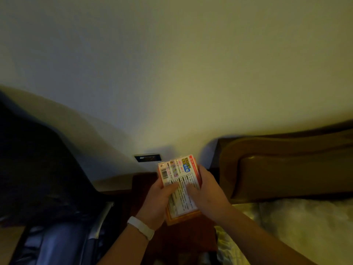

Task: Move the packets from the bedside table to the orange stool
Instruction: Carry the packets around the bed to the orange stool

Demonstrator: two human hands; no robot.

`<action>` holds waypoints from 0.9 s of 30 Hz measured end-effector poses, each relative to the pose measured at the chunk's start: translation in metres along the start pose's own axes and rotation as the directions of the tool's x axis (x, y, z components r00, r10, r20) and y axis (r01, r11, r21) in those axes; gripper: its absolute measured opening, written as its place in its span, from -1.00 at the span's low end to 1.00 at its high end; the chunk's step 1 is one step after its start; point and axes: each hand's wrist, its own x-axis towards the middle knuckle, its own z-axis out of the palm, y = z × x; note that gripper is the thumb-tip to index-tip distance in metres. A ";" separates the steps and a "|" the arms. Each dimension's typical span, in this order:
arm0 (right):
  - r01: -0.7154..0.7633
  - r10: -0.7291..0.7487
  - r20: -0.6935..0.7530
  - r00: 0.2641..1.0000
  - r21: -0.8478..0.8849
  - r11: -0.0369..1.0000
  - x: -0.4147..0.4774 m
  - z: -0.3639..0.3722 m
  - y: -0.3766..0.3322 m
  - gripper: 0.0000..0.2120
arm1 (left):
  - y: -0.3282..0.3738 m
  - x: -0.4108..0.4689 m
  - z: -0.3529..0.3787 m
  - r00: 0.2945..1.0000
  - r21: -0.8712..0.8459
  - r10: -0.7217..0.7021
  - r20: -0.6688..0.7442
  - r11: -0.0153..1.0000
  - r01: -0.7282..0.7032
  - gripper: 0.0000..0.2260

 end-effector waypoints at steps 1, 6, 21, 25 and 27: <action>0.010 -0.010 -0.003 1.000 -0.003 1.000 -0.003 -0.004 -0.001 -0.63 | 0.002 -0.004 0.003 1.000 -0.009 0.003 0.005 1.000 -0.003 -0.69; 0.077 -0.084 -0.052 0.995 -0.120 0.990 -0.028 -0.015 -0.020 -0.48 | 0.012 -0.024 0.008 0.999 -0.057 0.010 0.054 0.998 -0.007 -0.70; 0.016 -0.158 -0.307 0.939 -0.417 0.909 -0.131 0.027 -0.059 -0.50 | 0.027 -0.073 -0.029 0.935 0.081 -0.052 0.352 0.996 0.025 -0.73; -0.025 -0.172 -0.382 0.908 -0.459 0.888 -0.165 0.027 -0.059 -0.54 | 0.023 -0.088 -0.017 0.905 0.097 -0.077 0.419 0.994 0.040 -0.74; -0.065 -0.160 -0.418 0.894 -0.476 0.877 -0.184 0.021 -0.057 -0.55 | 0.019 -0.097 -0.005 0.877 0.120 -0.084 0.473 0.992 0.030 -0.74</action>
